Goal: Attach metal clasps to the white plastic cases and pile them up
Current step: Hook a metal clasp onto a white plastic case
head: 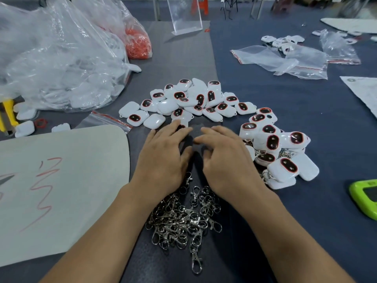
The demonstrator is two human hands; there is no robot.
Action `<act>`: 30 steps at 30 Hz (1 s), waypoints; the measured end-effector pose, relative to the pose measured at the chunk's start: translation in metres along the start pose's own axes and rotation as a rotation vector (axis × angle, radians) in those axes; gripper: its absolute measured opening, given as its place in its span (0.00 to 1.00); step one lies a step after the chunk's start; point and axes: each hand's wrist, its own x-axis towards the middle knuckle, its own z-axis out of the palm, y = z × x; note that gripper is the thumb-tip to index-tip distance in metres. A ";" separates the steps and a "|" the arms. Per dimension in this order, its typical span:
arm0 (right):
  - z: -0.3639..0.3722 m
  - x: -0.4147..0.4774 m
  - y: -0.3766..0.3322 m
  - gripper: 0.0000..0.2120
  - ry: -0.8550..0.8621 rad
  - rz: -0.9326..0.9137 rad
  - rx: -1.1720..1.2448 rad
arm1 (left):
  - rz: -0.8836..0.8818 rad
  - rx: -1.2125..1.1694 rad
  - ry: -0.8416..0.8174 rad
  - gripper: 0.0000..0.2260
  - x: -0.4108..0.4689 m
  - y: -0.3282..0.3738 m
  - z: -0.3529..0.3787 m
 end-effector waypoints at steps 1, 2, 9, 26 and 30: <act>0.002 0.000 -0.001 0.20 -0.025 -0.012 0.009 | -0.020 -0.037 0.062 0.20 0.000 0.001 0.000; 0.003 0.001 -0.001 0.20 -0.038 -0.015 0.028 | -0.050 -0.077 0.118 0.19 -0.001 0.002 -0.001; -0.002 0.000 -0.002 0.25 -0.016 0.101 0.161 | -0.122 -0.248 0.315 0.10 -0.001 0.009 -0.003; -0.013 0.007 0.009 0.05 0.134 0.283 0.504 | 0.023 -0.279 0.098 0.08 -0.016 0.014 -0.022; -0.011 0.006 0.007 0.04 0.120 0.261 0.470 | 0.047 -0.168 -0.171 0.15 -0.015 0.011 -0.032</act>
